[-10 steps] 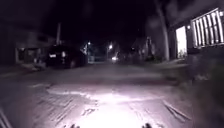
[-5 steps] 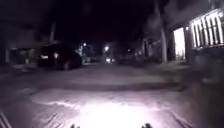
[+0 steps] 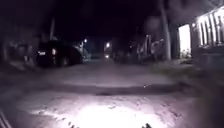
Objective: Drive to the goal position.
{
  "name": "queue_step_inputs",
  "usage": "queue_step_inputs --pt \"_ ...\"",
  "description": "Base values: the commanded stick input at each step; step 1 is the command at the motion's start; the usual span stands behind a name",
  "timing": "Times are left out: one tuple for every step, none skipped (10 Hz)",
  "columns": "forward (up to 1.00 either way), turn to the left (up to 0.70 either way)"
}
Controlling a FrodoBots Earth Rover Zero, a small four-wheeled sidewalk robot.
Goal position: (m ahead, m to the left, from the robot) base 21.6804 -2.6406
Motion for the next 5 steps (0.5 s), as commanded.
queue_step_inputs --pt "0.7 0.0" --pt "0.7 0.0" --pt "0.7 0.0" --pt "0.7 0.0" --pt "0.7 0.0"
